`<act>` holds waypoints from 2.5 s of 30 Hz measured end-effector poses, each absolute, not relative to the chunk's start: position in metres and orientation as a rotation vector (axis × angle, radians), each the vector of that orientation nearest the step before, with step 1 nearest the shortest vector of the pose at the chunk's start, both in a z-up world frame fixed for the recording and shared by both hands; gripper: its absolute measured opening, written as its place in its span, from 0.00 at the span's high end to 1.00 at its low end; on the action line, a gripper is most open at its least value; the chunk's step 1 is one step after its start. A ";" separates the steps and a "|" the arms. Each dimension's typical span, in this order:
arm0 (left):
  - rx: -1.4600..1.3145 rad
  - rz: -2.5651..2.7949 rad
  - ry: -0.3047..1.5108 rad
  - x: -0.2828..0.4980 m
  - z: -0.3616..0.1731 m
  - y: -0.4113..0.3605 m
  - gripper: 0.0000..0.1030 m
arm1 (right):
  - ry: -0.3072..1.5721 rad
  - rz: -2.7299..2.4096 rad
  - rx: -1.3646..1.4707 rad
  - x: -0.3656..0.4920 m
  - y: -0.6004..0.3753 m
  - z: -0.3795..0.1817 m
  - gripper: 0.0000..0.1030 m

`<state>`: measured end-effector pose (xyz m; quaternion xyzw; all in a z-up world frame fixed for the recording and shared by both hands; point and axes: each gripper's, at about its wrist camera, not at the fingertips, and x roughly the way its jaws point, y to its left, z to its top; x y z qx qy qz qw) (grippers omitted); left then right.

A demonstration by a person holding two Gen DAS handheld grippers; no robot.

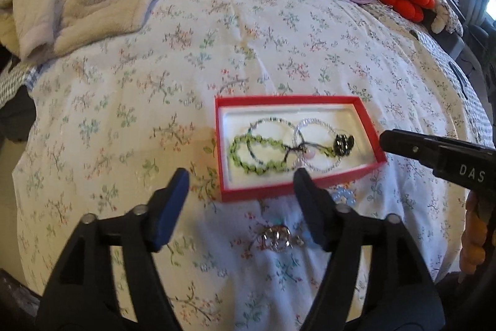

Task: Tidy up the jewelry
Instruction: 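Lower the left gripper onto the silver ring and close it, then lift the silver ring with the left gripper while the right grasps the light blue beaded bracelet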

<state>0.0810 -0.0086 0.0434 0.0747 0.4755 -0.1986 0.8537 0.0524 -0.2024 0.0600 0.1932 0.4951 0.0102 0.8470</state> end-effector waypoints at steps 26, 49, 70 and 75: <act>0.071 -0.456 1.244 0.041 0.013 0.008 0.22 | 1.146 -0.089 0.400 -0.014 -0.211 0.048 0.25; 0.120 -0.465 1.299 0.055 -0.018 -0.034 0.62 | 1.214 -0.129 0.395 -0.018 -0.227 0.033 0.24; 0.171 -0.438 1.267 0.064 -0.026 -0.049 0.76 | 1.248 -0.139 0.386 -0.013 -0.224 0.020 0.24; 0.152 -0.462 1.247 0.058 -0.011 -0.044 0.76 | 1.258 -0.140 0.388 -0.010 -0.223 0.016 0.24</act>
